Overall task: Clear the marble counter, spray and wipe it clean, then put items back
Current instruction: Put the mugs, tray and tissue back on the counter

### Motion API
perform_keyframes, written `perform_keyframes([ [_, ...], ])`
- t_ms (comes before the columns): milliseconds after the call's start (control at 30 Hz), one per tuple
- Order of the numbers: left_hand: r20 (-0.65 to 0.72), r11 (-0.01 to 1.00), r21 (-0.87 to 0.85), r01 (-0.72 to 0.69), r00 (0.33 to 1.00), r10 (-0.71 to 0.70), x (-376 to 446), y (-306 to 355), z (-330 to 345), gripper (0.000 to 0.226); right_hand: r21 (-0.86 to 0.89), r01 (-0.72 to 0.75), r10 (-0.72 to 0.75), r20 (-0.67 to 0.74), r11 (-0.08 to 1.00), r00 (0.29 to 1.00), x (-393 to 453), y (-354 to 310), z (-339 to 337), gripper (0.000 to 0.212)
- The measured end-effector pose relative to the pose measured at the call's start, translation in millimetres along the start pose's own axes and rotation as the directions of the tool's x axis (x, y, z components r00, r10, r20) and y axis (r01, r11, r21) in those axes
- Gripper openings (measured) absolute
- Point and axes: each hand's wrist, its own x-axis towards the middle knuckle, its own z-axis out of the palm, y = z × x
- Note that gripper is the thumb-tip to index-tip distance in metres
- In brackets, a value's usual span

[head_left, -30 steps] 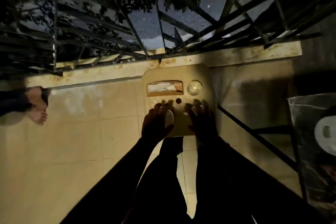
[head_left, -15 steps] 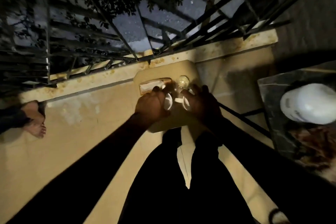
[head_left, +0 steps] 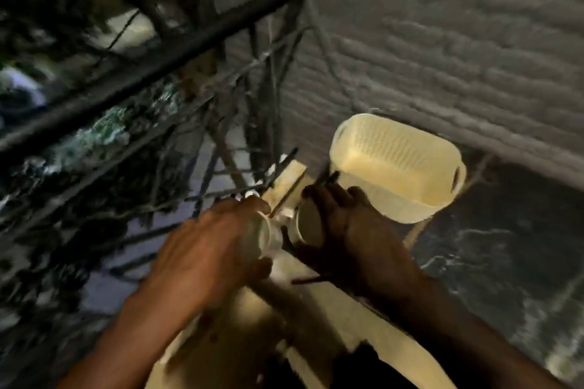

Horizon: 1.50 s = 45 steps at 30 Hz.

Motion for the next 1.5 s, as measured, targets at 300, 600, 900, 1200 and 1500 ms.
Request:
perform_keyframes([
  [300, 0.045, 0.89, 0.033, -0.455, 0.89, 0.454, 128, 222, 36, 0.067, 0.069, -0.57, 0.562, -0.301, 0.819, 0.771, -119, 198, -65, 0.077],
  [600, 0.228, 0.853, -0.042, -0.52, 0.826, 0.515, 254, 458, 189, 0.071, 0.136, -0.907, 0.915, -0.122, 0.398, 0.384, -244, 450, -70, 0.07],
  [900, 0.308, 0.832, -0.083, -0.549, 0.78, 0.545, 348, 622, 306, 0.072, 0.105, -0.975, 0.98, -0.049, 0.198, 0.193, -280, 643, -65, 0.066],
  [1200, 0.345, 0.803, 0.051, -0.594, 0.765, 0.544, 380, 675, 331, 0.072, 0.086, -0.984, 0.986, -0.066, 0.155, 0.15, -274, 694, -45, 0.068],
  [1500, 0.38, 0.813, 0.019, -0.582, 0.756, 0.533, 385, 671, 344, 0.081, -0.032, -0.989, 0.989, -0.004, 0.147, 0.147, -269, 681, -44, 0.07],
])
